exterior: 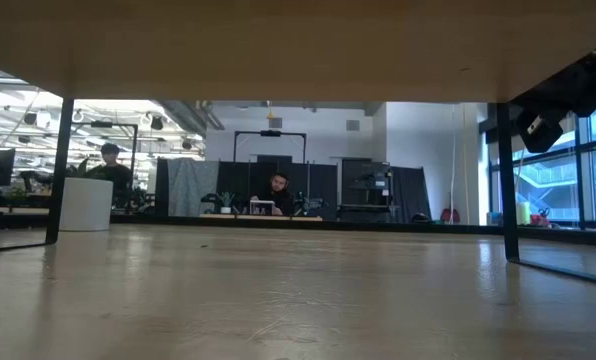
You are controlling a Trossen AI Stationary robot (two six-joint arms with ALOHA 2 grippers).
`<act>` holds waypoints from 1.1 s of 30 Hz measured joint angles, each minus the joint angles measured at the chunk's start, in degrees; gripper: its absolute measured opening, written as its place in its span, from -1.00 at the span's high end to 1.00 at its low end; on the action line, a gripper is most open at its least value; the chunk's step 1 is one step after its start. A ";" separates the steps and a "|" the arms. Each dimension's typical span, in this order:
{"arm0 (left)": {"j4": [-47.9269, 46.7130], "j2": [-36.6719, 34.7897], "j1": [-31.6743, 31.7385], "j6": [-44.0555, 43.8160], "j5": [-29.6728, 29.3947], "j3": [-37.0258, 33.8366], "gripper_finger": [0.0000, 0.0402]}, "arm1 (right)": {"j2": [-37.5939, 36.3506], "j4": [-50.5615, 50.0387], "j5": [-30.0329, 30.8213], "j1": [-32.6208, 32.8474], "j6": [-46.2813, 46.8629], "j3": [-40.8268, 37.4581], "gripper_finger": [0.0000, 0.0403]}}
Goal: Pick & Place candle stick holders
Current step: Return to Home Position
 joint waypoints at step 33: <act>-9.92 -23.33 -1.60 1.61 -15.49 -14.08 0.99 | 0.00 0.00 0.02 0.01 0.00 0.00 0.98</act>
